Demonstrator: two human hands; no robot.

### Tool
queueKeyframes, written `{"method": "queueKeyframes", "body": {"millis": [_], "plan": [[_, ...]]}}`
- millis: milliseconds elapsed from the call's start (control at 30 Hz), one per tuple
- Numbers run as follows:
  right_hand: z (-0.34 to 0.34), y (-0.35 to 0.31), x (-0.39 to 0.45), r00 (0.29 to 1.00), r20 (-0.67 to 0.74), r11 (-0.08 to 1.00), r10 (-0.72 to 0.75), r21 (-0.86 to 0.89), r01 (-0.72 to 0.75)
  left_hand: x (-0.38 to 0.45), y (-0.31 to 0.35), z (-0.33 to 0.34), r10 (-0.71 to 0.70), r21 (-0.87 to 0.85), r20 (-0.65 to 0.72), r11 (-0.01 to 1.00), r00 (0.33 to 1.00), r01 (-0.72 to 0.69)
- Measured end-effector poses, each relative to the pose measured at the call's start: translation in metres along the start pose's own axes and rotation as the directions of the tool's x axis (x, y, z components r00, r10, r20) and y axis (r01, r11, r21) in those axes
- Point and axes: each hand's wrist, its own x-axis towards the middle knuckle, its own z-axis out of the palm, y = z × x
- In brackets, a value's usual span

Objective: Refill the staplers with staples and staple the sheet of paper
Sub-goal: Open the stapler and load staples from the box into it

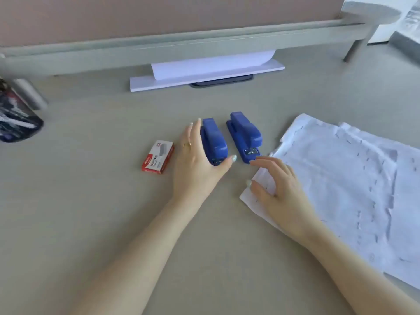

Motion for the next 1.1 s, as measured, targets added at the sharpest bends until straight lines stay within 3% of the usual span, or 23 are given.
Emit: {"method": "queueKeyframes", "body": {"millis": [167,333,500,667,767,867,967,1033,1100], "plan": [[0.0,-0.003,0.007,0.994,-0.088,0.998,-0.059,0.016,0.061,0.01,0.006,0.016,-0.126,-0.03,0.059,0.991,0.99,0.128],[0.003,-0.012,0.051,0.981,-0.098,0.98,-0.165,-0.124,0.153,0.005,-0.002,-0.001,-0.16,-0.12,0.082,0.978,0.984,0.169],[0.01,-0.003,0.082,0.996,0.001,0.986,-0.086,-0.146,0.085,-0.005,-0.009,-0.022,-0.204,-0.205,0.079,0.954,0.976,0.216],[-0.005,0.011,0.094,0.99,-0.138,0.985,-0.023,-0.172,-0.001,-0.01,-0.017,-0.034,-0.166,-0.261,0.171,0.943,0.971,0.208],[-0.01,0.012,0.103,0.99,-0.133,0.984,0.054,-0.164,-0.076,-0.01,-0.018,-0.033,-0.108,-0.244,0.245,0.955,0.964,0.169],[-0.005,-0.014,0.096,0.984,-0.125,0.965,-0.124,-0.244,0.091,-0.009,-0.019,-0.031,-0.108,-0.24,0.212,0.958,0.971,0.159],[0.019,-0.046,0.076,0.928,0.051,0.912,-0.37,-0.172,0.373,-0.009,-0.021,-0.029,-0.15,-0.2,0.14,0.964,0.979,0.177],[0.037,-0.056,0.067,0.918,0.172,0.91,-0.357,-0.158,0.383,-0.009,-0.021,-0.027,-0.159,-0.218,0.142,0.958,0.977,0.187],[0.047,-0.053,0.068,0.931,0.136,0.921,-0.338,-0.155,0.357,-0.009,-0.022,-0.028,-0.177,-0.21,0.154,0.955,0.972,0.208]]}}
